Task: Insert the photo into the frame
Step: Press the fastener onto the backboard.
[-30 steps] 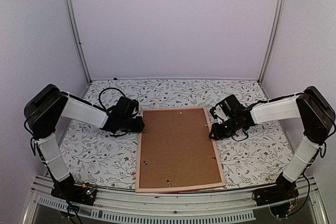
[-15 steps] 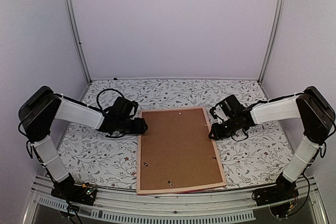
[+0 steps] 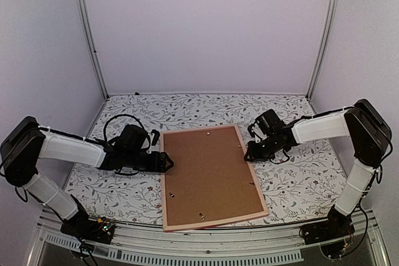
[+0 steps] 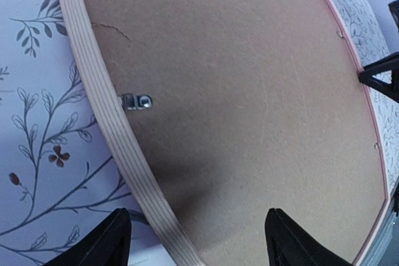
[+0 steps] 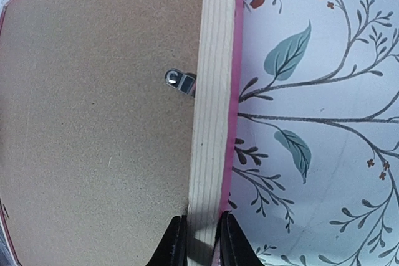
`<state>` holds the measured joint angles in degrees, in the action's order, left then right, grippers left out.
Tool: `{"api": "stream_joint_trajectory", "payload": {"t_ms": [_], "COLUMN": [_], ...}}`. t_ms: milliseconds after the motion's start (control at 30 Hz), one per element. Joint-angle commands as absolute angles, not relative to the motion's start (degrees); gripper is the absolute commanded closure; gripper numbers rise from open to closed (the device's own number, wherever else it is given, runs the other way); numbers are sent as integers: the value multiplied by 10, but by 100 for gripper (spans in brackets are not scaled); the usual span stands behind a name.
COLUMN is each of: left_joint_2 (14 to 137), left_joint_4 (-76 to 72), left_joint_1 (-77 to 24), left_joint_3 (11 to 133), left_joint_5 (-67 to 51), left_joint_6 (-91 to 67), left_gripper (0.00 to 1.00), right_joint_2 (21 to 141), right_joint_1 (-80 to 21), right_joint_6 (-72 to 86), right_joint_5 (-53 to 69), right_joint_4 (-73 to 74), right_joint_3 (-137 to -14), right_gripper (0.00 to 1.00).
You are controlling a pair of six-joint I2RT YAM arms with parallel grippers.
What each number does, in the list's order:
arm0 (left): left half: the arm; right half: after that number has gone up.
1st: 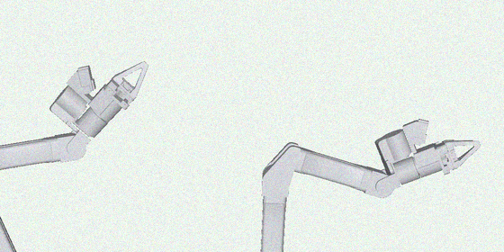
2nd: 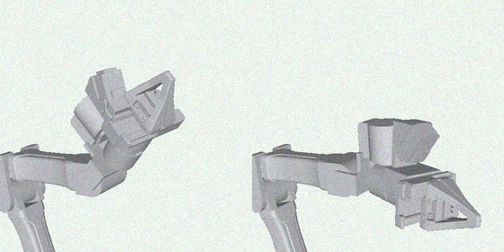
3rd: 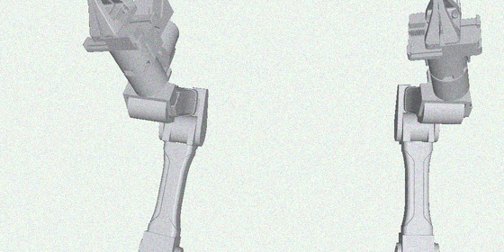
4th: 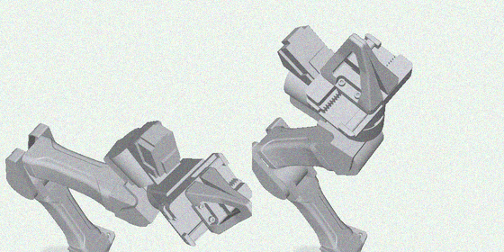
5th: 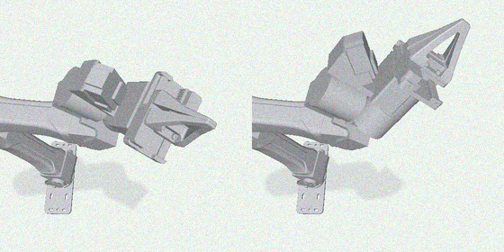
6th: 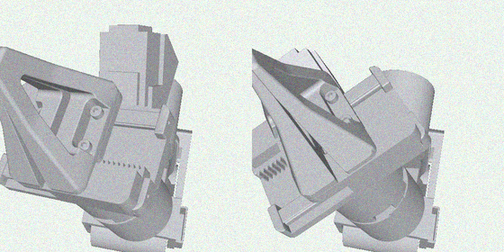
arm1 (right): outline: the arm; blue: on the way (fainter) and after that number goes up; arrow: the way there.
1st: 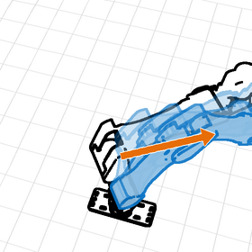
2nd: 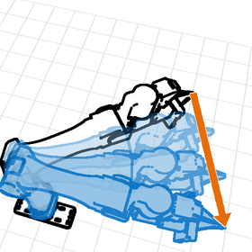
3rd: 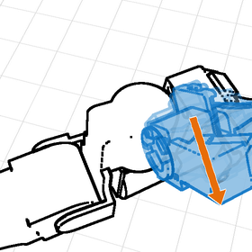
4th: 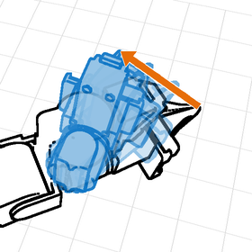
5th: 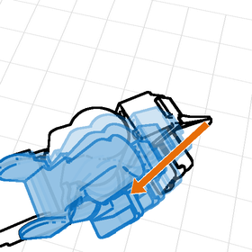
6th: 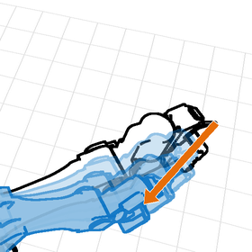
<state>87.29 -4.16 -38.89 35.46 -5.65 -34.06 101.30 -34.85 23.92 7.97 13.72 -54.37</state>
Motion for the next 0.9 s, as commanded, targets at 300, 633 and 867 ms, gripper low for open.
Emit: {"api": "stream_joint_trajectory", "payload": {"t_ms": [300,633,867], "left_joint_2": [827,859,895], "left_joint_4": [29,31,57], "left_joint_1": [-459,-529,-553], "left_joint_3": [335,341,365], "left_joint_5": [-100,-67,-16], "left_joint_6": [-348,-401,-431], "left_gripper": [23,22,27], "right_joint_2": [1043,1026,1020], "right_joint_1": [-307,-291,-291], "right_joint_6": [316,329,326], "right_joint_5": [42,47,55], "right_joint_4": [144,114,104], "right_joint_3": [-538,-506,-495], "right_gripper": [92,92,92]}}
